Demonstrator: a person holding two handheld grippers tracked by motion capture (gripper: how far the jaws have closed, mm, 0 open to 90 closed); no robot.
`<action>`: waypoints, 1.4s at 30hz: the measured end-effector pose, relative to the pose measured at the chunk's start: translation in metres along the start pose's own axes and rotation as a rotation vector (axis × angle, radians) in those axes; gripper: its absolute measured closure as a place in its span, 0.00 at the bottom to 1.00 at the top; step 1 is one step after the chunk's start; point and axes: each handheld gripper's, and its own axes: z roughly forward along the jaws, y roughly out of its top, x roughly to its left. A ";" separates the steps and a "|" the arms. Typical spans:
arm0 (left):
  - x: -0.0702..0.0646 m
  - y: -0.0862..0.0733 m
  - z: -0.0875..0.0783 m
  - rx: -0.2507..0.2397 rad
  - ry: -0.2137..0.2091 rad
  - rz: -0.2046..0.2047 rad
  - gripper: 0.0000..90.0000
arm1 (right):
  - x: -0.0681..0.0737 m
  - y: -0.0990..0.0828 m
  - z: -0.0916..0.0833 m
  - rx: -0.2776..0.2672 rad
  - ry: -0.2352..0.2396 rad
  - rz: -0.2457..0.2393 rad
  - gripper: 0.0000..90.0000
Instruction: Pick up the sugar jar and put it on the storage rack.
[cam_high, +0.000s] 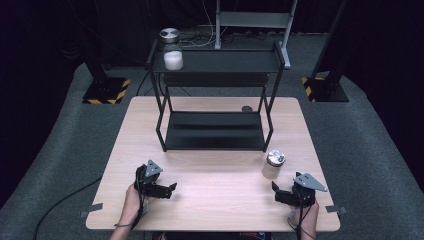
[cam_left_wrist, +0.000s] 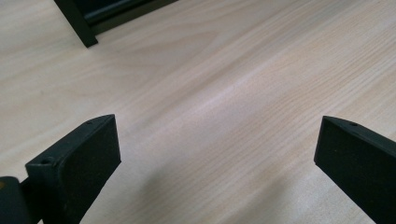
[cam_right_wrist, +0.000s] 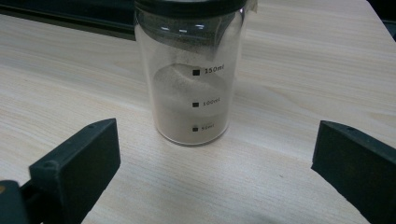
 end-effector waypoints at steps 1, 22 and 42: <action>0.000 -0.002 0.002 0.001 -0.004 -0.008 0.00 | 0.000 0.000 0.000 0.000 0.000 0.000 0.00; -0.009 -0.002 0.014 0.038 0.010 -0.006 0.00 | 0.004 0.000 0.000 0.003 -0.020 -0.003 0.00; -0.010 -0.002 0.014 0.038 0.013 -0.007 0.00 | 0.003 0.001 0.001 0.004 -0.012 -0.011 0.00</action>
